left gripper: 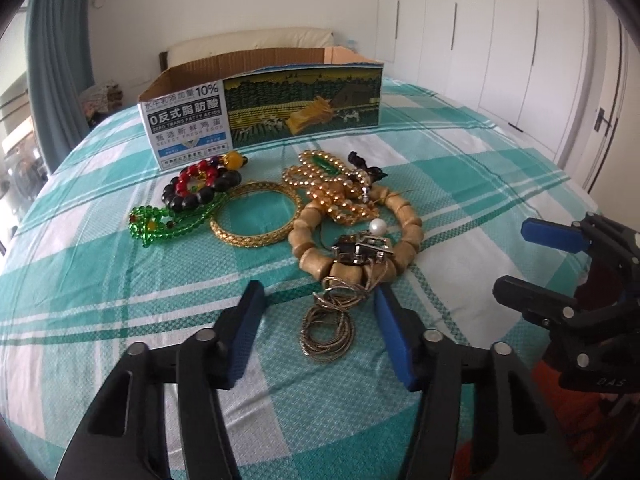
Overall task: Organize jewelry
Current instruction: 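Move both tools back toward the jewelry pile, then grasp the silver metal rings with the left tool while the right grasps a beaded item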
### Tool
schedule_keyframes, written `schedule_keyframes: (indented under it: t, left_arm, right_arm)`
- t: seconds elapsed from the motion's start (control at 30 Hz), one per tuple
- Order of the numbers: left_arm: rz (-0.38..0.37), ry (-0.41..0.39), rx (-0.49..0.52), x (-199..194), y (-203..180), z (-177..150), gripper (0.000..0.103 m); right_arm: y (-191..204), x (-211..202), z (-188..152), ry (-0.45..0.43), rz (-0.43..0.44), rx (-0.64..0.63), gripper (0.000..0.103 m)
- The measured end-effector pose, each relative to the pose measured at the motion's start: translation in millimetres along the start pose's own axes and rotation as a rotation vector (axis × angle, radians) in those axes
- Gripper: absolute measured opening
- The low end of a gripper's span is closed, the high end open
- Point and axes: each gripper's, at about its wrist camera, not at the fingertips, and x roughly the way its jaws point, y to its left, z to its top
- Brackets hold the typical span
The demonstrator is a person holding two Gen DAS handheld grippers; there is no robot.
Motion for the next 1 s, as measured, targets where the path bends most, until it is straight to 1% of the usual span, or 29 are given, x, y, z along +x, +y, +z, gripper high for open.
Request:
schedule_keyframes:
  t: [0.03,0.07,0.13,0.23,0.37,0.5,0.67,0.73,0.83,0.9,1.0]
  left_arm:
    - [-0.007,-0.005,0.01,-1.0,-1.9,-0.5,0.027]
    - [-0.01,-0.007,0.019,-2.1,-3.4,-1.2,0.022]
    - [-0.011,-0.013,0.022,-4.0,-3.8,-2.4,0.021]
    - [-0.025,-0.023,-0.007,-9.8,2.4,-5.5,0.02]
    - [-0.034,-0.066,-0.034,-26.6,11.2,-9.5,0.02]
    - [-0.008,-0.102,-0.054,-40.9,19.8,-13.5,0.02]
    - [0.01,-0.149,-0.109,-61.4,36.5,-17.1,0.02]
    - [0.025,-0.17,-0.134,-69.0,43.6,-17.2,0.02]
    - [0.068,-0.191,-0.181,-74.3,56.9,-17.2,0.02]
    - [0.1,-0.184,-0.22,-72.0,67.6,-17.9,0.02]
    - [0.132,-0.158,-0.275,-65.3,82.7,-20.7,0.02]
  right_arm:
    - [-0.2,0.1,0.0,0.0,0.0,0.0,0.067]
    - [0.0,0.0,-0.1,0.001,-0.001,0.0,0.067]
    - [0.7,0.5,0.1,0.004,0.003,-0.002,0.067]
    - [3.1,2.2,-0.3,0.01,0.011,-0.007,0.067]
    - [6.1,4.1,1.5,0.018,0.031,-0.008,0.067]
    - [11.2,9.5,7.8,0.029,0.063,-0.004,0.067]
    - [18.9,16.1,24.2,0.025,0.098,0.016,0.067]
    - [22.0,20.2,32.5,0.026,0.106,0.024,0.067]
    - [25.0,29.2,43.9,0.041,0.114,0.055,0.067]
    - [25.5,39.3,50.2,0.071,0.111,0.083,0.067]
    - [24.8,55.5,54.2,0.118,0.075,0.115,0.067]
